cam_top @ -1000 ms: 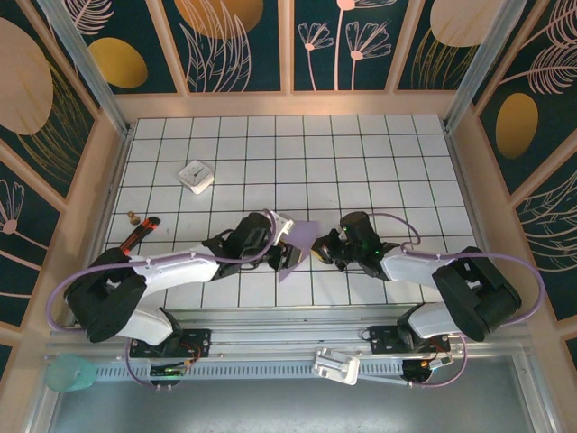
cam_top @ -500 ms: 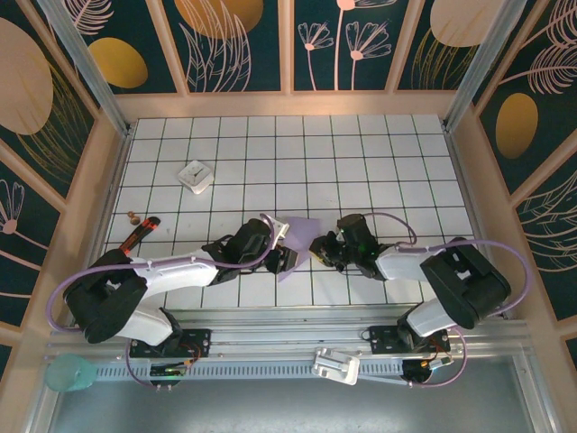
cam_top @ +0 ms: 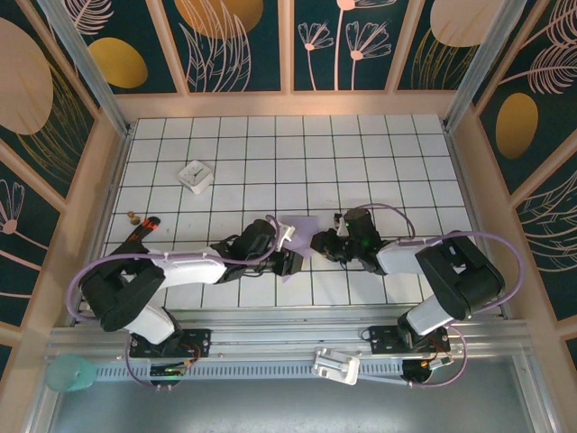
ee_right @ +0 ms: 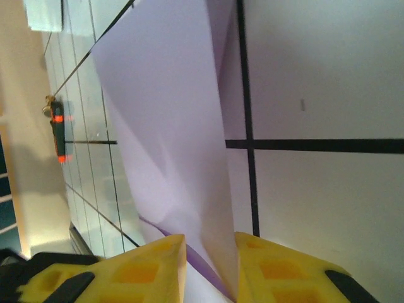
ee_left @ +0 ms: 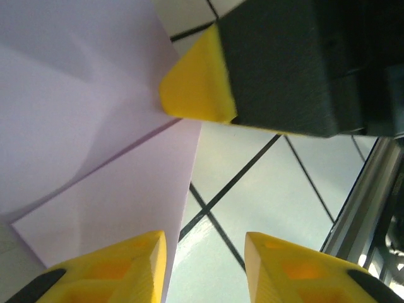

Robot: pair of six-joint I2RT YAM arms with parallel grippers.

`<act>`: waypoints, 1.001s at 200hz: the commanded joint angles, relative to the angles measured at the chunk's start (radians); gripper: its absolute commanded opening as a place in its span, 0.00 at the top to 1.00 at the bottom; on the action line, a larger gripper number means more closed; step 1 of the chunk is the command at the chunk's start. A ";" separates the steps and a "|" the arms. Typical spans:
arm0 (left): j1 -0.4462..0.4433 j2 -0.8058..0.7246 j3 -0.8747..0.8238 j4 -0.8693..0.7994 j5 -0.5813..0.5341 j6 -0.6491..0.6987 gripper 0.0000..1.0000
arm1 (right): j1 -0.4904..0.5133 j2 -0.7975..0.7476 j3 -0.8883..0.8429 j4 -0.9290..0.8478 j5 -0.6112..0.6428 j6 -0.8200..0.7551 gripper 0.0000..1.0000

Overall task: Fold a paper plane with a square sheet of paper (pick it up from the middle)
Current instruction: Fold the wing for the fifth time at the center of the table.

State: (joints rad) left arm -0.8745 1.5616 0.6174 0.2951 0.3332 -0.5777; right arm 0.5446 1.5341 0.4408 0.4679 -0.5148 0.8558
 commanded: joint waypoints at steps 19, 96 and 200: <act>0.054 0.056 0.011 0.013 0.094 0.012 0.66 | -0.054 0.054 0.046 0.043 -0.111 -0.166 0.72; 0.107 0.089 0.034 -0.060 0.133 0.081 0.69 | -0.094 0.160 0.116 0.053 -0.229 -0.281 0.81; 0.014 -0.065 0.091 -0.178 -0.153 0.166 0.52 | -0.003 -0.011 0.145 -0.201 -0.040 0.139 1.00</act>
State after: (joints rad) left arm -0.7956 1.5486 0.6750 0.1772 0.3367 -0.4671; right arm 0.5022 1.5944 0.5419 0.3977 -0.6502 0.8497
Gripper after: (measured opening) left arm 0.456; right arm 0.042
